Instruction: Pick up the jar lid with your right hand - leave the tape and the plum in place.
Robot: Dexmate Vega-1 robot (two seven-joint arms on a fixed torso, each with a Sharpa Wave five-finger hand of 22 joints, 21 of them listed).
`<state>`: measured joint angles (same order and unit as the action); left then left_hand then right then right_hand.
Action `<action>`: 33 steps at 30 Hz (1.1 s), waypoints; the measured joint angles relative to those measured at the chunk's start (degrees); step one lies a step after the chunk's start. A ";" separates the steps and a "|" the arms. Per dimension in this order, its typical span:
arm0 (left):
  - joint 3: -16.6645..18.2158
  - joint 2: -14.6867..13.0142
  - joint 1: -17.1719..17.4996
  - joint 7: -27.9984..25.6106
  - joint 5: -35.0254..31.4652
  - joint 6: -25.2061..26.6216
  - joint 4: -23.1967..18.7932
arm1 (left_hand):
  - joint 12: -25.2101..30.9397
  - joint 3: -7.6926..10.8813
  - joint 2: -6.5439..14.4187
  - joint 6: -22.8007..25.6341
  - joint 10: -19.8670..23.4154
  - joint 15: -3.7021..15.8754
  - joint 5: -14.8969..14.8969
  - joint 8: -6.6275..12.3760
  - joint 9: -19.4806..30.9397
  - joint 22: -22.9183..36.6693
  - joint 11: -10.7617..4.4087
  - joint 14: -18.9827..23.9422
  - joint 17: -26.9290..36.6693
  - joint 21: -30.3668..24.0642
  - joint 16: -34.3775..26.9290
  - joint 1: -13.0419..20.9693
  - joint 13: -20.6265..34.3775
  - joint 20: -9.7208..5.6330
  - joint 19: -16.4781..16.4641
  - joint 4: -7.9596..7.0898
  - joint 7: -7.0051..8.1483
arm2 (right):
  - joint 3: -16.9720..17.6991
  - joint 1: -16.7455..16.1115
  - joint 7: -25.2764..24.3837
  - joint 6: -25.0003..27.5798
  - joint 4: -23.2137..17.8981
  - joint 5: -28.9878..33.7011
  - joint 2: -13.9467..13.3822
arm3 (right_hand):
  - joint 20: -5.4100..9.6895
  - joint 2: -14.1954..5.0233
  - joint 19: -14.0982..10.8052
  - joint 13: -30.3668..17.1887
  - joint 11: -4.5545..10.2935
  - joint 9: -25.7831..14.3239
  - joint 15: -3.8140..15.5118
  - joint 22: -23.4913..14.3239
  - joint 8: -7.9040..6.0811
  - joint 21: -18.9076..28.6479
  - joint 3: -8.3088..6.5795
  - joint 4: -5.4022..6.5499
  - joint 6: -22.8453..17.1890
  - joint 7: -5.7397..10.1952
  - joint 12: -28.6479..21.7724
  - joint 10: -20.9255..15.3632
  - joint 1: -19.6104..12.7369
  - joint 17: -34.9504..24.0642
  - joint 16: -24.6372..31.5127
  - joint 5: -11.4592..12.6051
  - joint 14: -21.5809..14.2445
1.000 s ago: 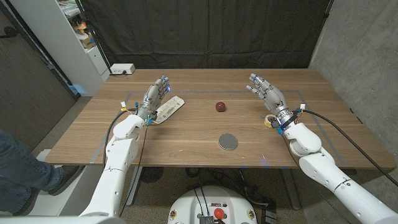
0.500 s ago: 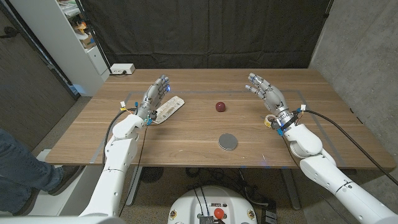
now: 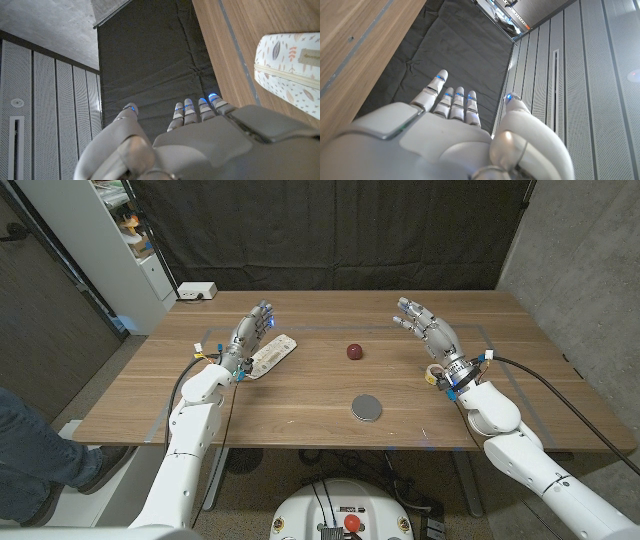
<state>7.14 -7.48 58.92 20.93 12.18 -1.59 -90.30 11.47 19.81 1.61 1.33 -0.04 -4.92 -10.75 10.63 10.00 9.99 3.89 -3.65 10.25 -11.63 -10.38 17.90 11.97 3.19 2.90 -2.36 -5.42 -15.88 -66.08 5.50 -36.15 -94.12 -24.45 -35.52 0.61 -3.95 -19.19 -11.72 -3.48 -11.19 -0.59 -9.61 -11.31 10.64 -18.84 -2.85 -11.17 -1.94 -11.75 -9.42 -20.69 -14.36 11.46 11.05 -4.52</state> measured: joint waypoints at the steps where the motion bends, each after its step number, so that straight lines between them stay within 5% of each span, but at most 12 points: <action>1: 0.00 0.00 0.00 0.00 0.00 0.00 0.00 | 0.00 -0.10 0.00 0.00 0.00 0.00 0.00 0.00 0.00 0.00 0.00 0.00 0.00 0.00 0.00 0.00 0.00 0.00 0.00 0.10 0.00 | 0.19 -0.56 0.05 -0.16 -0.42 0.07 -0.05 | 0.00 0.00 0.00 0.00 0.00 0.00 0.20 0.00 0.00 0.00 0.00 0.00 0.00 0.00 0.00 0.00 0.00 0.00 0.00 0.00 -0.20; 33: -0.34 -0.01 0.09 0.56 0.38 -0.46 0.68 | 0.40 -0.23 0.00 0.00 0.00 0.00 0.00 0.00 0.00 0.00 0.00 0.00 0.00 0.21 0.00 0.00 -0.26 -0.01 -0.01 0.71 0.00 | 1.43 -3.39 0.58 -3.88 -2.63 3.26 -0.07 | -0.32 0.00 -0.31 0.28 0.61 0.00 0.50 0.00 0.00 0.00 -0.02 0.00 -0.72 0.72 0.00 -0.61 0.00 0.53 0.23 0.00 -0.92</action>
<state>6.79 -7.49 59.01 21.49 12.56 -2.05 -89.61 11.87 19.59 1.61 1.33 -0.04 -4.92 -10.75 10.63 10.00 9.99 3.89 -3.65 10.25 -11.42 -10.38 17.90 11.71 3.18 2.89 -1.66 -5.42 -14.44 -69.46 6.08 -40.02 -96.76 -21.19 -35.59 0.30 -3.94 -19.50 -11.44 -2.87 -11.20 -0.09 -9.62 -11.31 10.64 -18.85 -2.86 -11.88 -1.23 -11.74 -10.03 -20.69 -13.83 11.70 11.04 -5.44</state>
